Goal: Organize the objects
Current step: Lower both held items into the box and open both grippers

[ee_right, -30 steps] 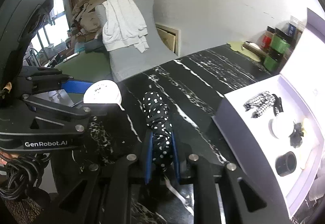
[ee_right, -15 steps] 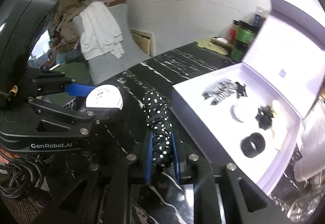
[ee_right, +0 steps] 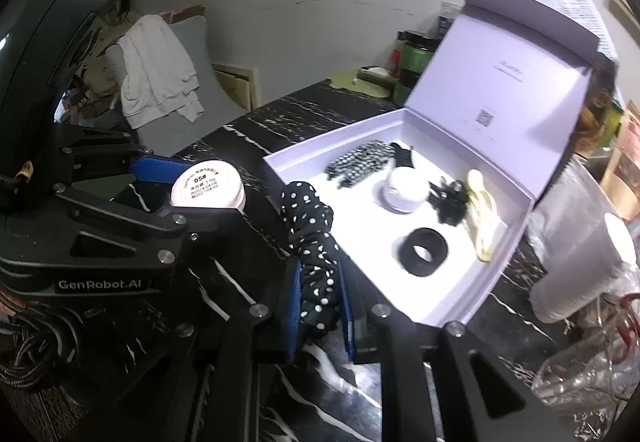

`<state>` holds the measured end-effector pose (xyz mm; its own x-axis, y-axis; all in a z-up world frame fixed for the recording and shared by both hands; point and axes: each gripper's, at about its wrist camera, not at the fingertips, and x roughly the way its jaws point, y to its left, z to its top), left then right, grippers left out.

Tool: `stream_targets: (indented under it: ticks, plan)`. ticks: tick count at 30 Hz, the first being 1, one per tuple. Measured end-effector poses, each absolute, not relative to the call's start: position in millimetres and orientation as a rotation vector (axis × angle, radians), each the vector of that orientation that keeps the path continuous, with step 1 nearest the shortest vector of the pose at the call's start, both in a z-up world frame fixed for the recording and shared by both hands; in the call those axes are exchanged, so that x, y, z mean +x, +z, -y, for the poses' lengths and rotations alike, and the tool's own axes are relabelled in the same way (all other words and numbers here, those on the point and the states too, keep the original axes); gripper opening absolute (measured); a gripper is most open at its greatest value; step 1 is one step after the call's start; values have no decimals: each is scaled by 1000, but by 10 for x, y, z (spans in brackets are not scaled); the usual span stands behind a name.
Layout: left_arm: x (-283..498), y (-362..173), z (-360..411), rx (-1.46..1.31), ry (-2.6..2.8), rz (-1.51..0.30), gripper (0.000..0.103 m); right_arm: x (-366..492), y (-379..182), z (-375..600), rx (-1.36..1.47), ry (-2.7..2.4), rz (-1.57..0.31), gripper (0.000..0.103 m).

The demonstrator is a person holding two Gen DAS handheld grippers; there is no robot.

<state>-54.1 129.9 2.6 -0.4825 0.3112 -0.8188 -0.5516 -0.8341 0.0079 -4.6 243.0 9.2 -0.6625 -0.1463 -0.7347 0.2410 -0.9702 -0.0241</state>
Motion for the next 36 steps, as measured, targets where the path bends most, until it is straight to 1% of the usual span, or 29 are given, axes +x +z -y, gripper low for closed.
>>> stream_targets:
  ticks: [15,22,36]
  plan:
    - [-627,90,-1668,-1145,2240,-426,49,-24,108,-2763,1198,-2744,-126,17]
    - [-778,59,-1823,-1133,2217,-460,49,-155,95,-2825,1214,-2756,-127,17]
    - [-1193,-9,-2071,-1125,2198,-471,49,-546,30,-3034,1236,-2765,-129,17]
